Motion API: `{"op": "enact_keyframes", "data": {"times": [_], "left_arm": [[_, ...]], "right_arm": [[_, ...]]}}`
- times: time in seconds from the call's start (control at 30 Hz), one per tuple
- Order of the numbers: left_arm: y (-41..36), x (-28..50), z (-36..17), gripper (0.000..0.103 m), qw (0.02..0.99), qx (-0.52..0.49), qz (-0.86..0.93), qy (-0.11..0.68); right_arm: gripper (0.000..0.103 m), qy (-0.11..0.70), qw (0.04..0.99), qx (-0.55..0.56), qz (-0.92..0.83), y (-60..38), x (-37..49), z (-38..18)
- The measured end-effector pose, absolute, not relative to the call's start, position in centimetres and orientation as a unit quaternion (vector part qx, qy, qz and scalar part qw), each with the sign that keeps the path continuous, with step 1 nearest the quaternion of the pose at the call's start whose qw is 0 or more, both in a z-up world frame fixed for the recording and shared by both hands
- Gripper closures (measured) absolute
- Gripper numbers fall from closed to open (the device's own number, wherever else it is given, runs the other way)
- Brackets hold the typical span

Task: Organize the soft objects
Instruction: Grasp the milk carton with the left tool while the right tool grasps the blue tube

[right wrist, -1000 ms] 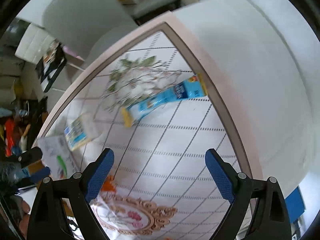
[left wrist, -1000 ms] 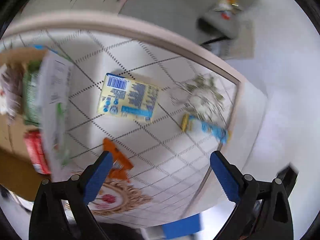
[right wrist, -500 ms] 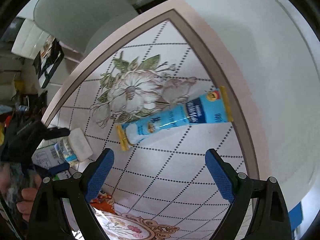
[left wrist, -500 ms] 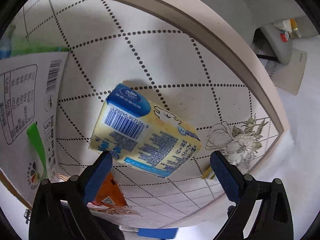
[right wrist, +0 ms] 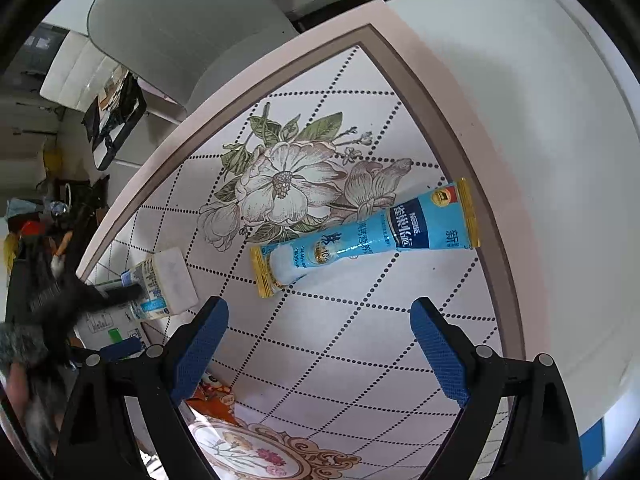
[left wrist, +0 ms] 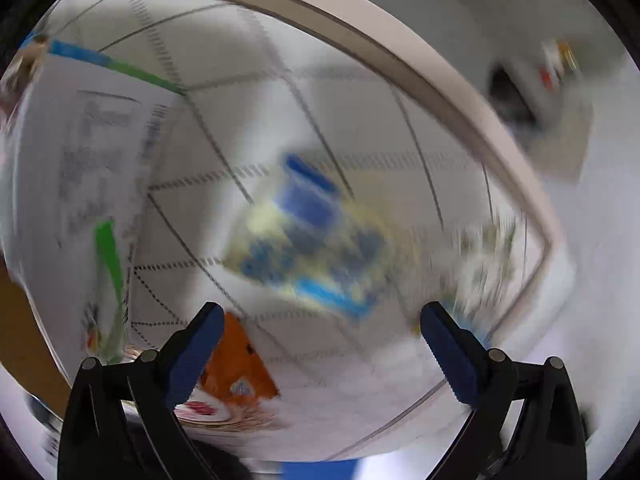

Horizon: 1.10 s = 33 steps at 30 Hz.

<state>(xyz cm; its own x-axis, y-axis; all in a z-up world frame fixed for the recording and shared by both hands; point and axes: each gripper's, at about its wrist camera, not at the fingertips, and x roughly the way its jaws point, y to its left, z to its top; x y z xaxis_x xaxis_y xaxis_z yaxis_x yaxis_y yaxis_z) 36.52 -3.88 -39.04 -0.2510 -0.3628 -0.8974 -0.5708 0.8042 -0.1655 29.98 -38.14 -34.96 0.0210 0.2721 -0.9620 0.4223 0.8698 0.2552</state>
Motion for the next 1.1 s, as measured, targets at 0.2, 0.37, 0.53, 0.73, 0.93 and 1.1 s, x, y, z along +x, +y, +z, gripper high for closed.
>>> {"op": "enact_keyframes", "data": {"times": [0.2, 0.37, 0.53, 0.73, 0.93, 1.1], "left_arm": [[-4.8, 38.2, -41.9, 0.003, 0.517, -0.262, 0.132, 0.804], [-9.0, 39.4, -42.6, 0.003, 0.551, -0.130, 0.073, 0.821], [-13.9, 36.8, -43.4, 0.004, 0.567, 0.017, -0.025, 0.823], [-13.6, 35.0, -44.8, 0.004, 0.578, -0.001, -0.022, 0.816], [-11.3, 35.9, -45.4, 0.004, 0.592, 0.009, -0.002, 0.806], [-11.8, 37.8, -45.3, 0.008, 0.600, 0.008, -0.006, 0.800]], "right_arm": [[0.009, 0.697, 0.675, 0.238, -0.053, -37.3, 29.8, -34.9], [0.009, 0.698, 0.675, 0.232, -0.055, -37.4, 30.0, -34.6], [0.009, 0.703, 0.668, 0.230, -0.077, -38.5, 30.3, -35.3], [0.009, 0.706, 0.623, 0.312, -0.125, -40.6, 32.1, -39.6], [0.026, 0.729, 0.583, 0.314, -0.171, -40.4, 33.5, -42.9], [0.047, 0.757, 0.590, 0.223, -0.173, -38.5, 34.7, -42.7]]}}
